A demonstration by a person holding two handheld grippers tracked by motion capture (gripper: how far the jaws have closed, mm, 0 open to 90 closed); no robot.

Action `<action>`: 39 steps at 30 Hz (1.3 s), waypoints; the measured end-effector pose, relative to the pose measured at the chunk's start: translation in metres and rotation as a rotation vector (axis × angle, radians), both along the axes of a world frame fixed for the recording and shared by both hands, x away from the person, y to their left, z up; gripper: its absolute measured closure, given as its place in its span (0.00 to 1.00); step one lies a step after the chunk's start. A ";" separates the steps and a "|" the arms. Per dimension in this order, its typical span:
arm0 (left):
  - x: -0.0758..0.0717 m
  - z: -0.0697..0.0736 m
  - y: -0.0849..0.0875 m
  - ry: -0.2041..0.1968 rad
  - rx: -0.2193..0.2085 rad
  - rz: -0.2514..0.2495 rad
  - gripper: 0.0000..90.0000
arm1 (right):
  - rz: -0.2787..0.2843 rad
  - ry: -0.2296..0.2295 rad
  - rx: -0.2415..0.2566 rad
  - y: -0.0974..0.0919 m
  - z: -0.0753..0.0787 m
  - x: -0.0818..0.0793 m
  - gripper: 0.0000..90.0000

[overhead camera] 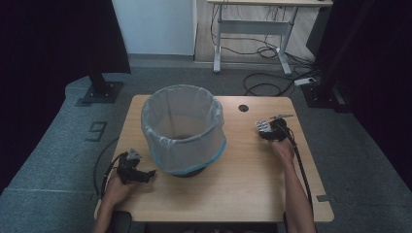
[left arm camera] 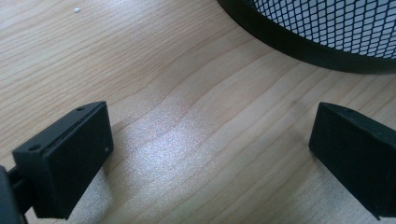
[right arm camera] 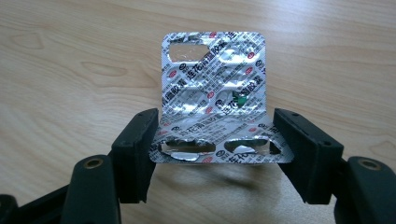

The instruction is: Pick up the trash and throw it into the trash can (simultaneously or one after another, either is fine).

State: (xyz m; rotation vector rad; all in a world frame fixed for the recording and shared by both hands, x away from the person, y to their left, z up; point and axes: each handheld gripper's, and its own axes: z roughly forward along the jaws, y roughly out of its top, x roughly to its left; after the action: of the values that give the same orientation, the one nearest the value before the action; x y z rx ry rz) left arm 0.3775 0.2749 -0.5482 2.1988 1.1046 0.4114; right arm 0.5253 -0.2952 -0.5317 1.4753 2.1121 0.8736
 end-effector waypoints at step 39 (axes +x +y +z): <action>0.000 0.000 0.000 0.000 0.000 0.000 0.00 | 0.338 0.025 0.019 0.044 0.098 -0.051 0.37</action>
State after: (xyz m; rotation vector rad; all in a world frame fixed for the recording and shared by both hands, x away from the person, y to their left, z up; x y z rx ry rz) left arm 0.3775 0.2748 -0.5482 2.1989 1.1046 0.4115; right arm 0.4742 -0.2512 -0.4339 1.1594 2.4205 0.9985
